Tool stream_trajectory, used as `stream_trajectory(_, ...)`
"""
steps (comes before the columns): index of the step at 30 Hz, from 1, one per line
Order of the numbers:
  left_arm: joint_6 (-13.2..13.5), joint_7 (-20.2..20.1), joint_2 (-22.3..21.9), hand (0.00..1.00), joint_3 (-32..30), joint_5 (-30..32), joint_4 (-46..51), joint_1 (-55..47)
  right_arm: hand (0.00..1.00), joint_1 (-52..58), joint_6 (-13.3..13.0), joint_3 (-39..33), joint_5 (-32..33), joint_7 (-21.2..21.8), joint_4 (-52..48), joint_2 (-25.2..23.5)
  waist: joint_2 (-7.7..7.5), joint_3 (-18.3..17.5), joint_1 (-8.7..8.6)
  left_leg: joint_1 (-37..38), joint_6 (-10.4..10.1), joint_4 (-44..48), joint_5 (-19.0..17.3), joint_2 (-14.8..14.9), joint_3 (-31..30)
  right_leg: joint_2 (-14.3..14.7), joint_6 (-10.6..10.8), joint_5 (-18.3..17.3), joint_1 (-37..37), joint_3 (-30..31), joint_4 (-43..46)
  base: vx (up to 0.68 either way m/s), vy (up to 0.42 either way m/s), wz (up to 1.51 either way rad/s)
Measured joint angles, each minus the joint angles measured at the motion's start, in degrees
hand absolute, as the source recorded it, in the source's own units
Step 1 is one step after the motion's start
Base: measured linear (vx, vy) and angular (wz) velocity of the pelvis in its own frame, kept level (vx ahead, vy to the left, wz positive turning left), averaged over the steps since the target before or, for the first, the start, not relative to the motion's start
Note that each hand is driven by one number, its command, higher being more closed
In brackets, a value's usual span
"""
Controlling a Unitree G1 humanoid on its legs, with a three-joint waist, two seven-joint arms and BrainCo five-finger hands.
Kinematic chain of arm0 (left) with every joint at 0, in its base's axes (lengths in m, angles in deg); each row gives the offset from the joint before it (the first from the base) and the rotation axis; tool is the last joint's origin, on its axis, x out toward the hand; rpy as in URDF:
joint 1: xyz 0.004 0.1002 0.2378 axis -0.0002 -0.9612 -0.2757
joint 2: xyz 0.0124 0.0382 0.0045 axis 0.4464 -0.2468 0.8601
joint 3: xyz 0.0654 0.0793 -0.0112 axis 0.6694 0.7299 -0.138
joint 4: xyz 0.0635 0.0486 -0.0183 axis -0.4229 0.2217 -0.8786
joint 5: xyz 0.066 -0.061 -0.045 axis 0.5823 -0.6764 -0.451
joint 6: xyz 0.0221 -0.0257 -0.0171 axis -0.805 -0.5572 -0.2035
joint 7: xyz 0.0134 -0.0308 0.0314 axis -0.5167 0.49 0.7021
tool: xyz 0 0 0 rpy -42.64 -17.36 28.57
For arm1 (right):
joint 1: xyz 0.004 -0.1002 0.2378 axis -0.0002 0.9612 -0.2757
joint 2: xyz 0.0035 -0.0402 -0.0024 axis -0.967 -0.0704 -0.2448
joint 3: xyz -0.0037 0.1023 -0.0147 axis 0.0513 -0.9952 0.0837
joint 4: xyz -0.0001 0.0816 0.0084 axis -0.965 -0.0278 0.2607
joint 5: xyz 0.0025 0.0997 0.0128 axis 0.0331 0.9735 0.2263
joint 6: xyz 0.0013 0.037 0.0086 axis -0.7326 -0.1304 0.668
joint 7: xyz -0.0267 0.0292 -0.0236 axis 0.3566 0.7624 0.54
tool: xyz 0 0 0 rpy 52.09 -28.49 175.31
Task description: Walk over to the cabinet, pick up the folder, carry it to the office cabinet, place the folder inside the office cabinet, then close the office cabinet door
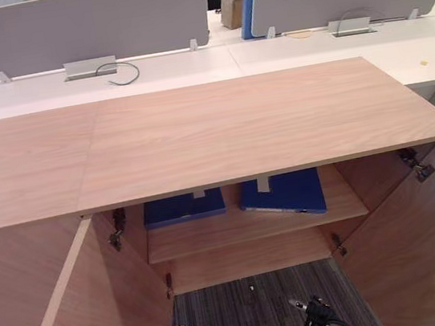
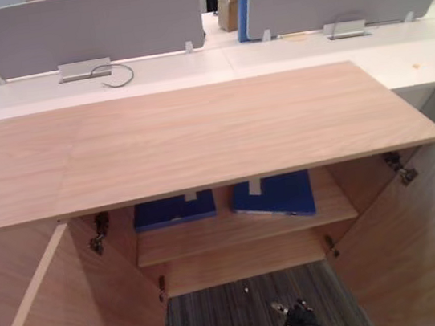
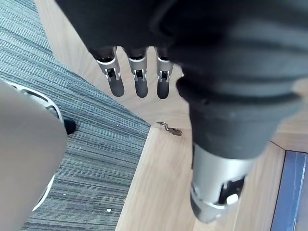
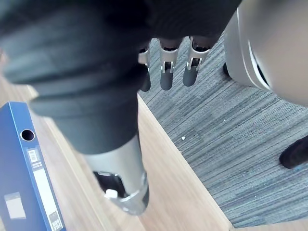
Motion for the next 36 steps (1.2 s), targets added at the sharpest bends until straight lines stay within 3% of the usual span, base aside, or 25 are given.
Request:
stream_trajectory(2, 0.1, 0.0, 0.2, 0.00, 0.1, 0.0, 0.7, 0.4, 0.00, -0.6, 0.0, 0.2, 0.0, -0.2, -0.1, 0.0, -0.28, 1.5, -0.12, -2.5, -1.5, 6.6, -3.2, 1.9, -1.8, 0.0, -0.2, 1.8, 0.8, -0.1, -2.9, -0.02, -0.280, 0.30)
stream_trajectory(3, 0.2, 0.0, 0.5, 0.00, 0.0, -0.1, 1.2, 0.6, 0.00, -0.8, 0.0, 0.6, 0.1, -0.4, -0.1, -0.1, -1.01, 2.4, -0.20, -5.5, -2.7, 13.0, -6.2, 3.2, -3.4, 0.2, 2.5, 2.3, 1.3, -0.2, -3.4, -0.08, -0.361, 0.38)
stream_trajectory(4, 0.5, 0.1, 0.2, 0.00, 0.0, -0.3, 1.7, 1.0, 0.00, -1.8, 0.1, 2.4, 0.1, -0.8, 0.0, 0.7, 0.60, 3.3, -0.10, -10.5, -4.2, 21.1, -9.4, 6.9, -5.9, 2.8, 5.3, -0.8, 1.3, -2.1, -3.6, -0.08, -0.347, 0.38)
stream_trajectory(6, 0.6, 0.1, -0.3, 0.00, 0.0, -0.5, 2.0, 1.3, 0.00, -3.0, 0.1, 4.6, 0.2, -1.3, -0.3, 1.8, 2.48, 4.9, -0.20, -13.6, -5.1, 24.9, -10.5, 10.3, -7.8, 5.3, 4.1, -1.7, -0.1, -3.1, -1.6, -0.10, -0.247, 0.15)
stream_trajectory(8, 0.7, 0.2, -0.2, 0.00, 0.0, -1.9, 3.5, 2.1, 0.00, -4.2, 0.3, 8.7, -0.1, -2.1, -3.0, 1.7, 2.23, 7.8, 0.03, -15.2, -6.0, 26.9, -10.6, 11.8, -8.4, 5.9, 2.9, -4.2, -2.9, -3.0, 3.6, -0.12, -0.191, -0.05)
stream_trajectory(13, 0.7, 0.6, 0.9, 0.00, 1.1, -2.7, 4.2, 3.7, 0.00, -4.1, 0.6, 15.1, -5.9, -3.7, -18.0, 2.1, 1.32, 10.4, -0.60, -18.2, -6.6, 27.8, -10.0, 11.8, -8.5, 4.9, 2.2, -6.2, -8.1, -2.1, 9.0, -0.08, -0.080, -0.05)
stream_trajectory(19, 0.8, 0.8, 2.6, 0.00, 4.6, -3.9, 5.8, 3.9, 0.00, -4.8, 0.6, 15.2, -15.2, -6.1, -30.8, 3.2, -0.08, 12.2, -0.90, -18.0, -6.3, 24.5, -7.8, 9.4, -8.3, 3.0, 2.2, -6.2, -9.0, -2.0, 9.1, 0.00, -0.022, 0.09)
stream_trajectory(22, 0.8, 0.8, 3.8, 0.00, 6.7, -3.2, 6.1, 3.9, 0.00, -7.8, 0.6, 14.7, -20.1, -7.6, -31.8, 5.0, -0.68, 12.7, -0.91, -17.7, -6.1, 22.7, -6.8, 8.4, -8.3, 2.5, 2.4, -5.6, -8.9, -2.0, 8.1, 0.02, 0.011, 0.07)
stream_trajectory(24, 1.2, 0.8, 4.1, 0.00, 7.3, -3.2, 6.3, 3.9, 0.00, -10.2, 0.6, 14.7, -21.6, -8.2, -31.9, 6.3, -0.67, 13.2, -0.95, -17.7, -6.0, 21.6, -6.1, 8.1, -8.2, 2.7, 2.4, -4.8, -8.9, -2.0, 6.9, 0.00, 0.000, 0.00)
stream_trajectory(29, 2.6, 0.7, 5.6, 0.00, 8.1, -3.4, 10.6, 4.1, 0.00, -27.1, 0.6, 13.4, -24.0, -11.8, -31.6, 11.4, -0.36, 18.7, -0.91, -21.8, -5.3, 16.7, -1.3, 6.9, -7.3, 3.6, 1.7, 0.5, -13.4, -1.5, 1.5, -0.06, 0.019, -0.04)
stream_trajectory(36, 2.8, 0.8, 6.8, 0.00, 8.7, -4.3, 9.0, 3.8, 0.00, -42.2, 0.6, 12.6, -23.4, -14.4, -28.9, 21.7, 1.81, 22.2, 0.35, -29.0, -4.7, 20.1, -0.9, 6.7, -7.9, 3.0, 1.5, 1.4, -20.5, -0.7, 4.6, -0.03, 0.001, 0.00)
